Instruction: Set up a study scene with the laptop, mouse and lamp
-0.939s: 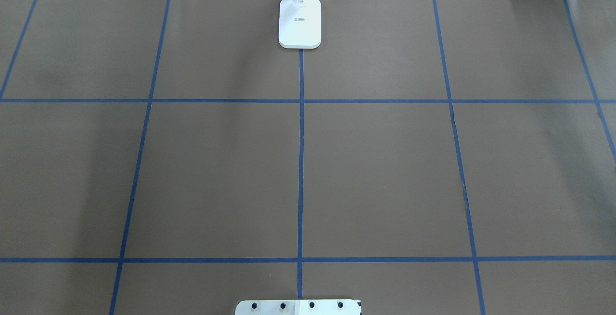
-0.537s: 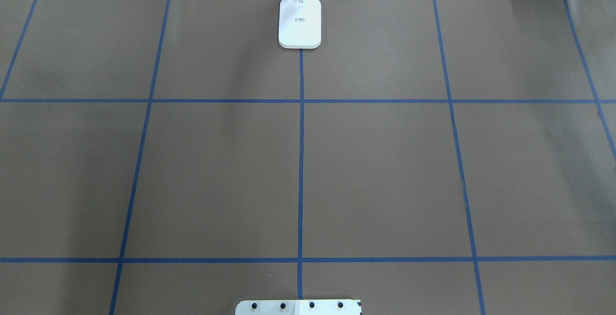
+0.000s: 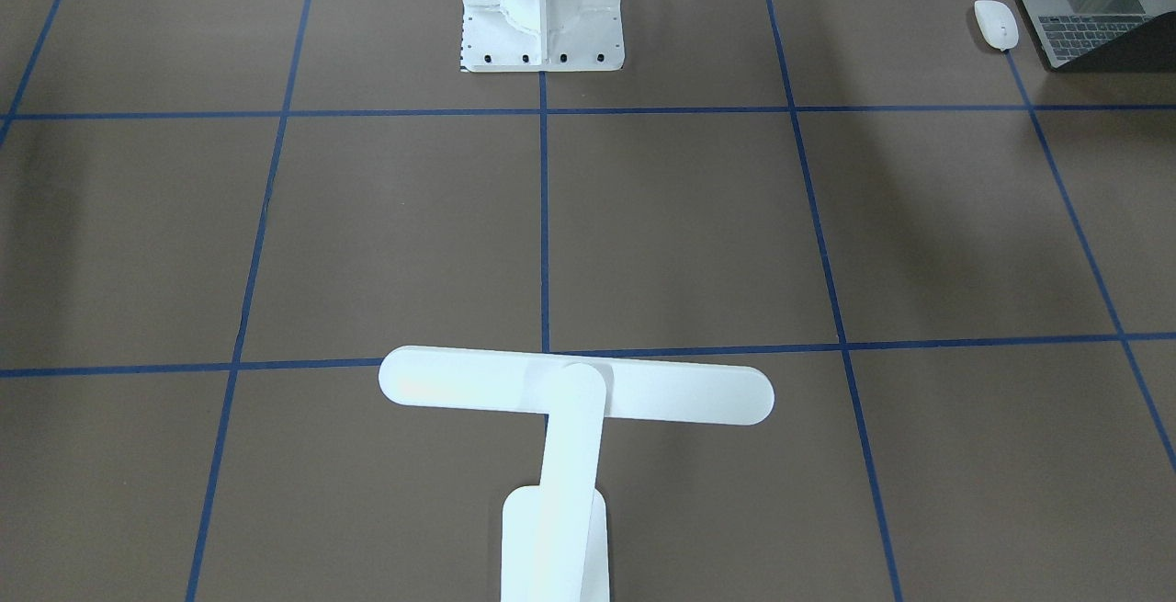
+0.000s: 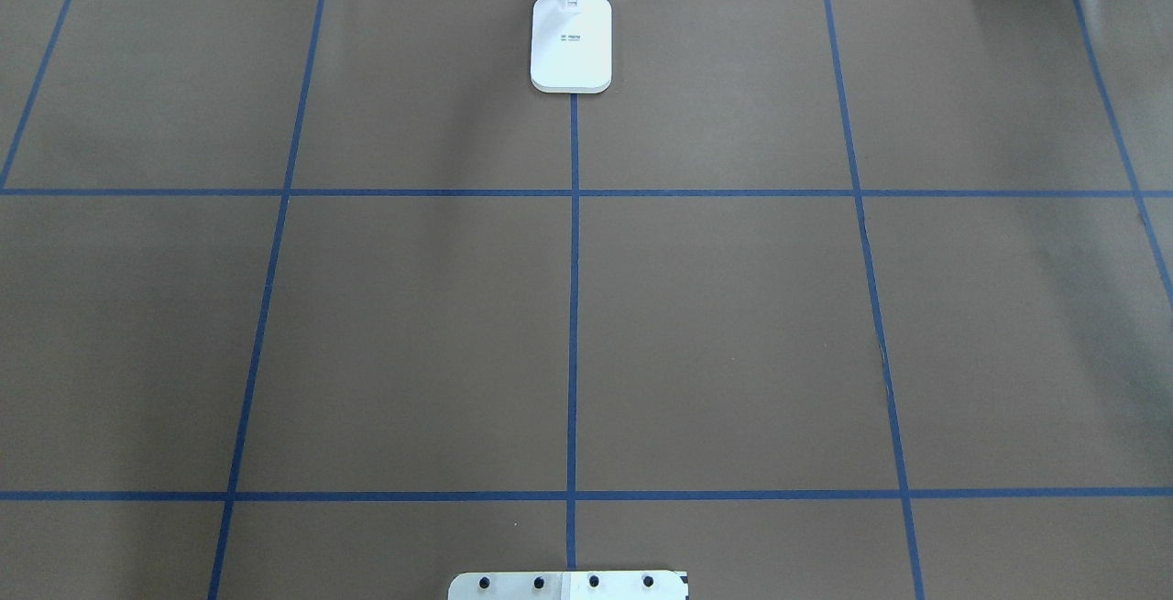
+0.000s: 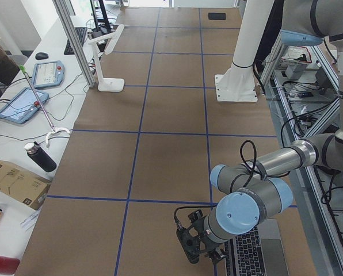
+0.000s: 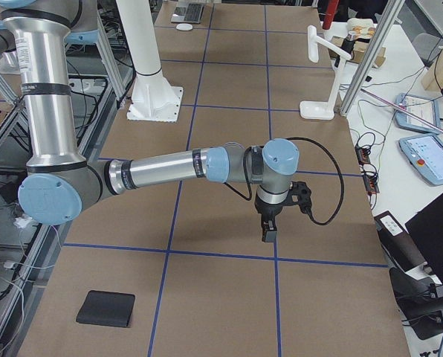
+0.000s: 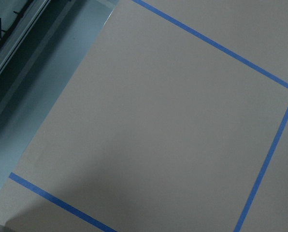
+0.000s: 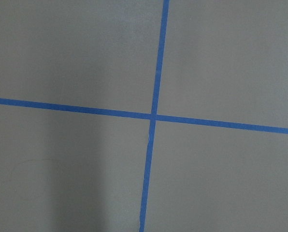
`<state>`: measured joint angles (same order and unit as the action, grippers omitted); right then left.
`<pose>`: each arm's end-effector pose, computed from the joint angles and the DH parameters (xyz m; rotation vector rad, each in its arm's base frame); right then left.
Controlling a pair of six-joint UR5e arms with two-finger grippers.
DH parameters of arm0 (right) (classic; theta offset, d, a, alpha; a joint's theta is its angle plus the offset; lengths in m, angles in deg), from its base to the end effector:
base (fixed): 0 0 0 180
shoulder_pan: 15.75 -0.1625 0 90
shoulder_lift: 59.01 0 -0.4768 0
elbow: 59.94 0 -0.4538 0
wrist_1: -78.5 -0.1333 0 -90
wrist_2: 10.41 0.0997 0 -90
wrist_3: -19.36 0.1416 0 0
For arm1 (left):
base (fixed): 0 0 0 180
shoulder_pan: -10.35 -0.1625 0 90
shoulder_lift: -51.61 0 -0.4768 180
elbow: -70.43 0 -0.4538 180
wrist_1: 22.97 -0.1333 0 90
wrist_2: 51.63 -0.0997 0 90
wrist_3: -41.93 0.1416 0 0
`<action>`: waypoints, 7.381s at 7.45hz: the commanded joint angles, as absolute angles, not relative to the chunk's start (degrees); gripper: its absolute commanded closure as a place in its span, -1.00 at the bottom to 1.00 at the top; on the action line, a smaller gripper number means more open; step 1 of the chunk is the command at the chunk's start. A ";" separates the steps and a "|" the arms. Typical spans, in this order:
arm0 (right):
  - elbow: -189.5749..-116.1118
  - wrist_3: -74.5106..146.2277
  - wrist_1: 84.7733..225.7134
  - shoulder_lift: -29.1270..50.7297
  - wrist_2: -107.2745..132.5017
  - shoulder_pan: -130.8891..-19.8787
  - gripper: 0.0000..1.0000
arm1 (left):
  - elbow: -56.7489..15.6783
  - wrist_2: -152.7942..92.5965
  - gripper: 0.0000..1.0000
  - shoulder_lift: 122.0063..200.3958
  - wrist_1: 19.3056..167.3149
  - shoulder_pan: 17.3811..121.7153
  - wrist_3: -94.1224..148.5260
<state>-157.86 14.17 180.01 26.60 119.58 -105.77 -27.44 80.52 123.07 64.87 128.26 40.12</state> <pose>0.0425 -0.5811 0.6482 0.0451 -0.6969 -0.0914 -0.2062 -0.3075 0.8231 -0.0434 0.7729 -0.5753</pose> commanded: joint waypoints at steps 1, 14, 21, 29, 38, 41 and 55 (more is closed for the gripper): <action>-157.93 14.17 180.01 26.60 119.58 -105.84 -1.00 | -27.56 78.54 -1.00 122.54 62.31 128.65 34.25; -157.58 14.08 180.01 27.48 119.76 -105.84 -1.00 | -28.89 78.36 -0.78 117.17 55.25 127.43 -0.16; -158.20 14.00 180.01 27.91 120.55 -105.84 -1.00 | -24.23 78.88 -0.24 118.14 58.67 124.52 -1.06; -158.81 14.17 174.74 30.55 125.65 -106.63 -1.00 | -22.99 79.06 1.00 119.01 60.97 124.26 1.15; -158.81 14.26 174.74 30.91 125.12 -106.72 -1.00 | -30.72 82.65 1.00 135.70 44.71 116.72 -8.22; -158.81 14.26 174.74 30.56 124.16 -106.72 -1.00 | -35.98 85.90 1.00 139.31 45.23 107.94 -21.74; -158.64 14.35 174.74 30.11 123.36 -106.72 -1.00 | -31.52 67.39 1.00 175.96 75.98 61.96 -110.18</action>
